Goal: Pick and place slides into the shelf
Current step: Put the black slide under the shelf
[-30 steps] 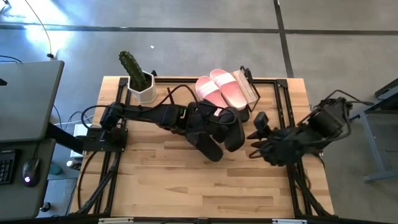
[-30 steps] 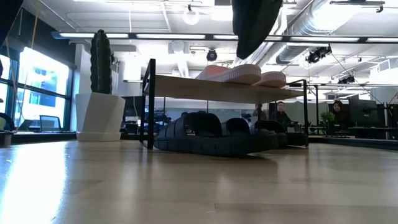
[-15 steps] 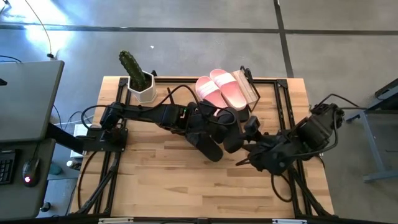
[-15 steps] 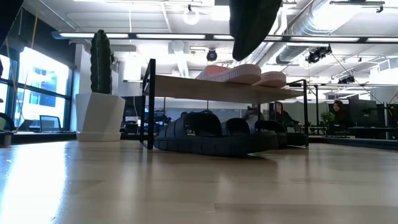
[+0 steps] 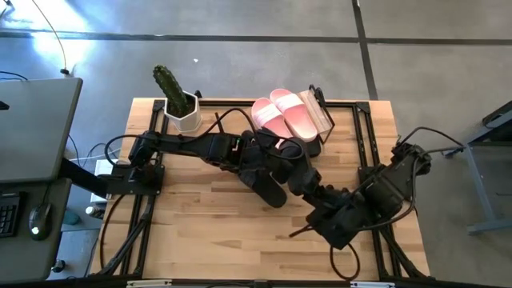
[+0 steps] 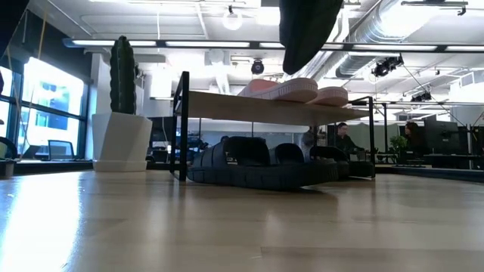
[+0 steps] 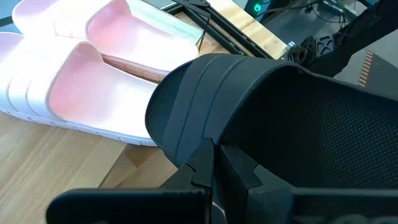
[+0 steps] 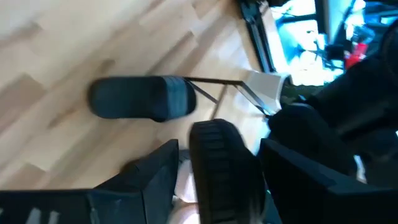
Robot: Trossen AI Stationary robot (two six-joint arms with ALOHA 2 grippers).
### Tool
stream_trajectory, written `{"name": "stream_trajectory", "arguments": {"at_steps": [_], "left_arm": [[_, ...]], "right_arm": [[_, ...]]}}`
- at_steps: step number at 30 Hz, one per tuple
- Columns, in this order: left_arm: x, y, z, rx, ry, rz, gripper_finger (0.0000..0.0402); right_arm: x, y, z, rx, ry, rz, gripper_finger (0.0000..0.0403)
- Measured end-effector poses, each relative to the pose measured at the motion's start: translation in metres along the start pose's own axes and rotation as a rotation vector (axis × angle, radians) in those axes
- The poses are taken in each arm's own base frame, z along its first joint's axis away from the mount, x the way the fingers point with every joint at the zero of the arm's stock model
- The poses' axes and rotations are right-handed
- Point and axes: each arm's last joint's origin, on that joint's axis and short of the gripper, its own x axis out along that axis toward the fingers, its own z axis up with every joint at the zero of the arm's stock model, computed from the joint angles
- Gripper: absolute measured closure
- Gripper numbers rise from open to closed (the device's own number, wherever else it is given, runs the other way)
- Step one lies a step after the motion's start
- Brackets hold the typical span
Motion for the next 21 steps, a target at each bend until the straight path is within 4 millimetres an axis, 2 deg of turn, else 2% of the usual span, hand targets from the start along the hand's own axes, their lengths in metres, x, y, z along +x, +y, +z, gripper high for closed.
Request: {"name": "stream_trajectory", "arguments": {"at_steps": [12,21], "left_arm": [[0.000,0.000,-0.001,0.008,0.021,-0.019,0.0401],[0.000,-0.001,-0.001,0.021,0.036,-0.034,0.0401]], "right_arm": [[0.001,-0.001,0.000,0.007,0.014,-0.021,0.0185],[0.012,-0.010,-0.006,0.101,0.023,0.039,0.0200]]}}
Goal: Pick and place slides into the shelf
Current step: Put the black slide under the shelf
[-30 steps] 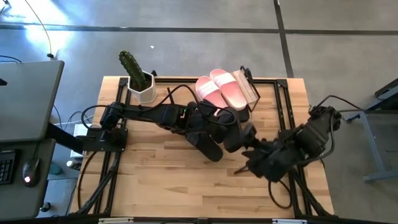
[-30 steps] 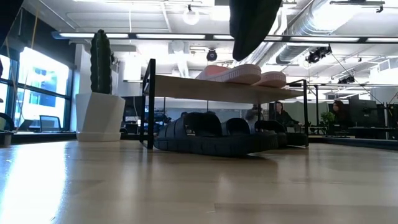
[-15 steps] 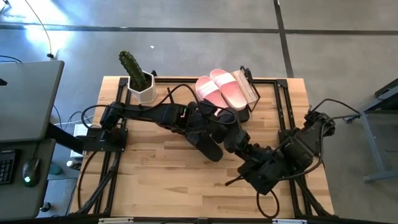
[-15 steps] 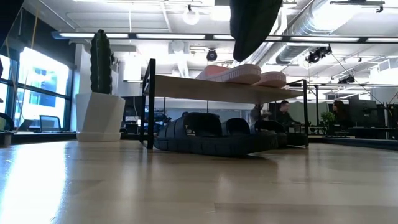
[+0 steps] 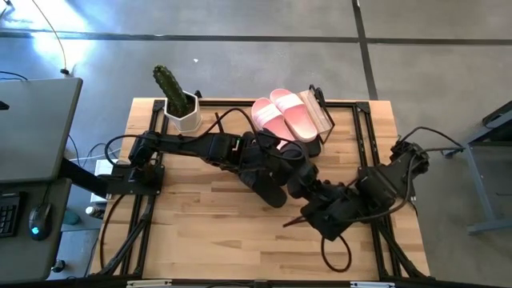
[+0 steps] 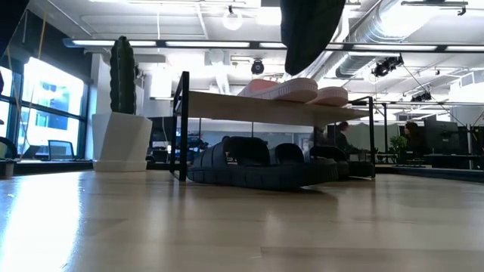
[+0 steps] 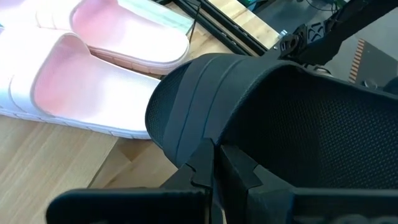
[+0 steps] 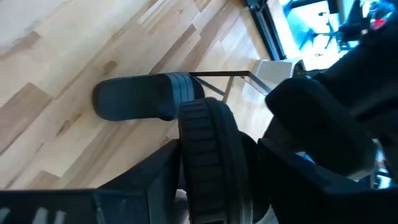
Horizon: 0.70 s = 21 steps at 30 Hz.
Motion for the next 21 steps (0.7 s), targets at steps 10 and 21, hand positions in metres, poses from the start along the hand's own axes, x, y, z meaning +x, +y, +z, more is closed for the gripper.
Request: {"name": "stream_trajectory", "arguments": {"at_steps": [10,21], "left_arm": [[-0.0016,-0.0021,-0.0022,0.020,0.002,-0.005,0.0401],[-0.0026,-0.0034,-0.0022,0.076,0.033,-0.051,0.0361]], "right_arm": [[0.0072,-0.0077,-0.0039,0.040,0.010,0.035,0.0276],[0.0071,-0.0062,-0.0031,0.110,-0.010,0.089,0.0357]]}}
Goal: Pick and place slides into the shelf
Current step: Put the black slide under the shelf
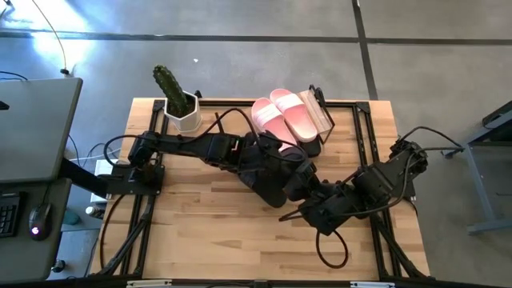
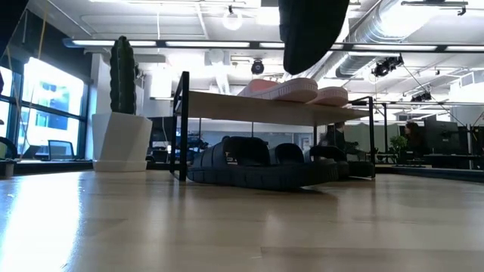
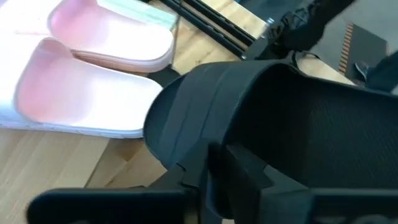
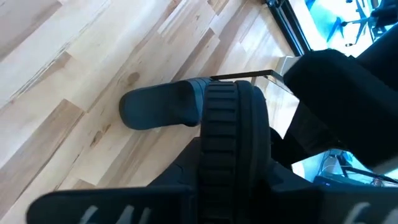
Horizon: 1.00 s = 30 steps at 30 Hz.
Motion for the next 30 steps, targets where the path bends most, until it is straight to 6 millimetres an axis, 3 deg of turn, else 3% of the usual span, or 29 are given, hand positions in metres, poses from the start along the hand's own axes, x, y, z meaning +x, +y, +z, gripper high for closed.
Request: {"name": "stream_trajectory", "arguments": {"at_steps": [9,16,23,30], "left_arm": [[0.000,-0.004,0.001,0.024,0.039,-0.101,0.0255],[-0.018,-0.002,0.008,-0.025,0.041,-0.184,0.0194],[-0.054,0.003,0.018,-0.049,-0.014,-0.272,0.0177],[-0.088,-0.001,0.013,-0.004,-0.045,-0.333,0.0186]], "right_arm": [[-0.002,0.002,0.001,-0.016,-0.001,-0.009,0.0357],[-0.015,0.009,-0.001,-0.036,-0.038,-0.020,0.0359],[-0.049,0.022,-0.012,0.105,-0.151,0.057,0.0359],[-0.081,0.057,-0.013,0.114,-0.249,0.125,0.0360]]}}
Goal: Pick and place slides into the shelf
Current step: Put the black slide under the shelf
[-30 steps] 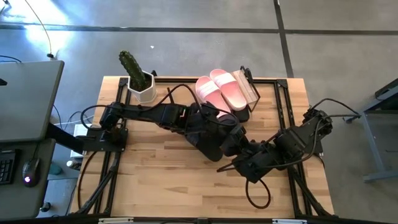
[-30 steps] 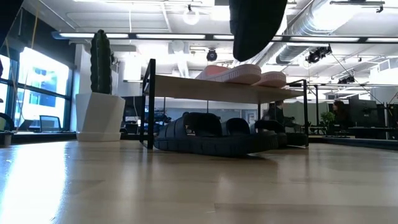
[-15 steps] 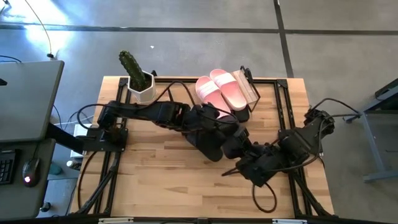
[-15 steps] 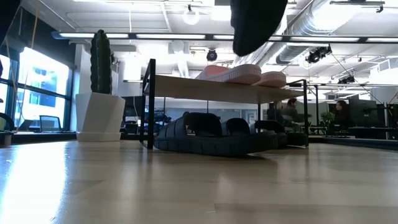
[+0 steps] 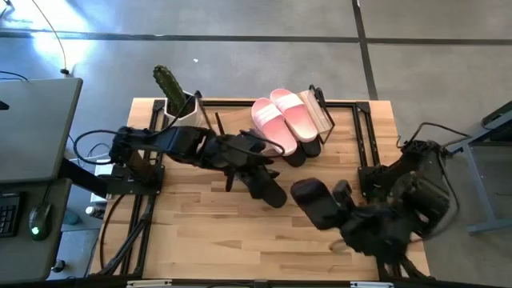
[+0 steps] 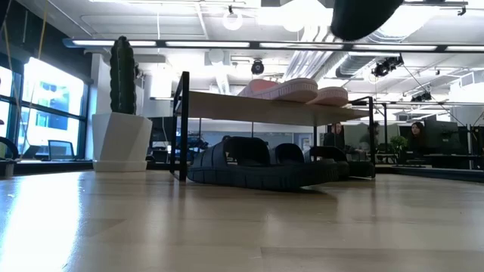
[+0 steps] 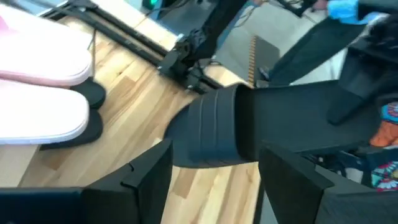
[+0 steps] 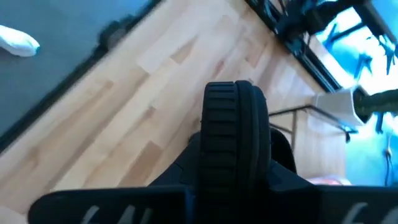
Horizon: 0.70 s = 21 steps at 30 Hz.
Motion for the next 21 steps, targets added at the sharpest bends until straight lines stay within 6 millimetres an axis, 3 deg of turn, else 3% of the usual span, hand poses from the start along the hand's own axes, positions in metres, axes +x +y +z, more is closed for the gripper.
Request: {"name": "stream_trajectory", "arguments": {"at_steps": [4,10,16,21], "left_arm": [[-0.009,-0.010,-0.007,0.020,-0.001,-0.018,0.0194],[-0.015,-0.021,-0.017,0.049,-0.024,0.000,0.0206],[-0.016,-0.025,-0.020,0.050,-0.022,-0.003,0.0208],[-0.016,-0.024,-0.021,0.036,-0.019,0.001,0.0211]], "right_arm": [[0.004,0.034,-0.011,-0.006,0.041,0.011,0.0360],[0.040,0.085,-0.062,0.039,0.203,-0.067,0.0360],[0.091,0.109,-0.088,0.046,0.171,-0.163,0.0361],[0.128,0.112,-0.103,0.020,0.130,-0.157,0.0361]]}}
